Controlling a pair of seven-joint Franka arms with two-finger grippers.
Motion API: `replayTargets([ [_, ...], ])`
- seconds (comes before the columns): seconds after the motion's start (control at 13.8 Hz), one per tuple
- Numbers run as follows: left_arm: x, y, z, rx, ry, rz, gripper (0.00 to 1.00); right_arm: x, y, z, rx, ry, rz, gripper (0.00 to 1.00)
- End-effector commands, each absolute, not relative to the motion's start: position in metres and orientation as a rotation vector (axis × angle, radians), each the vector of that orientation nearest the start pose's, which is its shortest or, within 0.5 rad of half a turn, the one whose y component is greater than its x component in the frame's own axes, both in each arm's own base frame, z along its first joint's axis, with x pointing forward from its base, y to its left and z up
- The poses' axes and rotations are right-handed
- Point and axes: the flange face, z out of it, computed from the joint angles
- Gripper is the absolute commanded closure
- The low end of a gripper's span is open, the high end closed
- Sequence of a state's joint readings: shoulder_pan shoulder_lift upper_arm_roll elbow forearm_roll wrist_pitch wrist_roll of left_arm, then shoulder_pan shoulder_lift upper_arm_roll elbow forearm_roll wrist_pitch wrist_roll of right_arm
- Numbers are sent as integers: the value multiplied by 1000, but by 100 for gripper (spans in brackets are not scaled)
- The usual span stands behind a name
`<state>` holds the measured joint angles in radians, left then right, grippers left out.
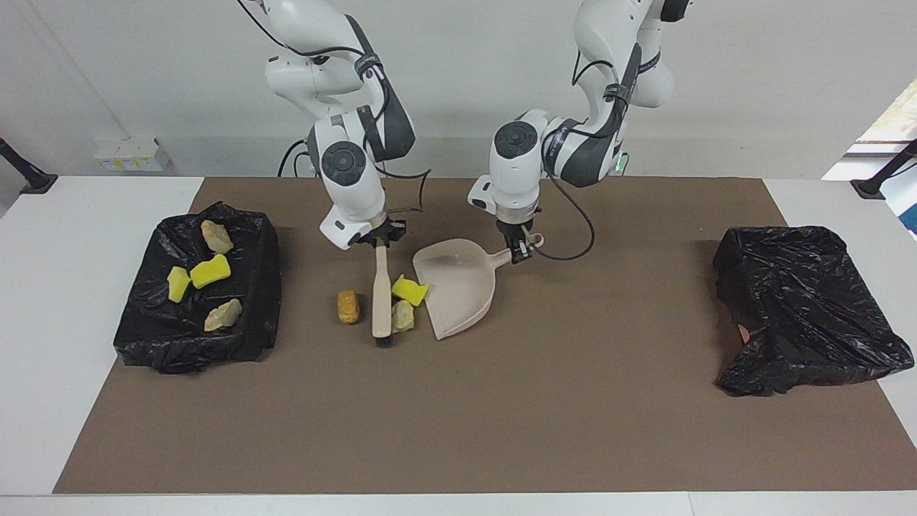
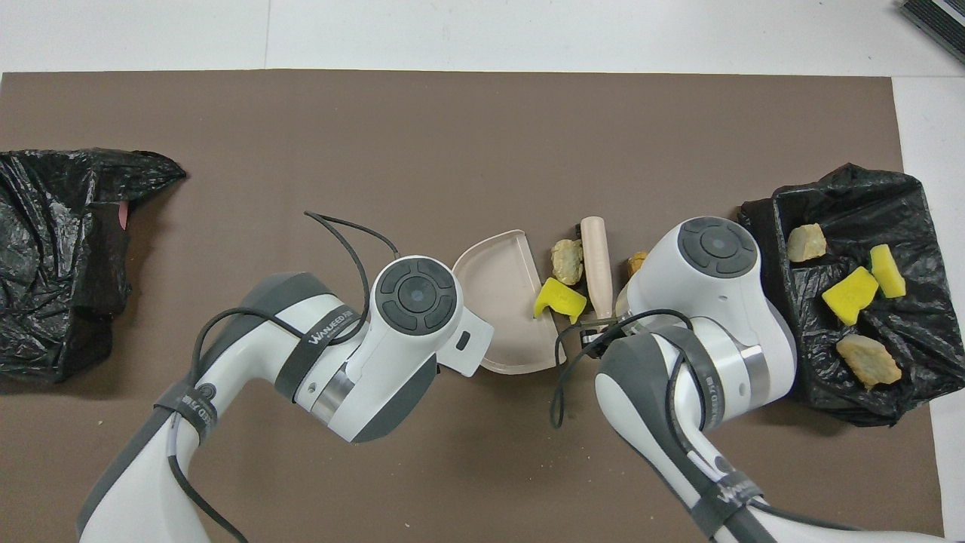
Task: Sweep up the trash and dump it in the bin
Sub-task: 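Sweep the bread and sponge into the dustpan with the right gripper's brush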
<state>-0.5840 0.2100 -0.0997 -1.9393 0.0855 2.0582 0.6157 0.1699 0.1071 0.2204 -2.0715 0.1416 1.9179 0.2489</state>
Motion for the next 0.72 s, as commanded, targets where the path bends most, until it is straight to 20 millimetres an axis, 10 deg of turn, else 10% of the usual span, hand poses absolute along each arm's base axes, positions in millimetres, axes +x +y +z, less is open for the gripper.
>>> replayTargets([
  [0.0,450,-364,363,-2408,1898,84,100,482,239,373,-3006,-120,520,100],
  [0.36,450,-358,353,-2422,1897,-37,100,495,239,434,-2997,-137,566,100],
  [0.65,448,-358,353,-2423,1893,-14,100,507,184,437,-3027,58,588,100],
])
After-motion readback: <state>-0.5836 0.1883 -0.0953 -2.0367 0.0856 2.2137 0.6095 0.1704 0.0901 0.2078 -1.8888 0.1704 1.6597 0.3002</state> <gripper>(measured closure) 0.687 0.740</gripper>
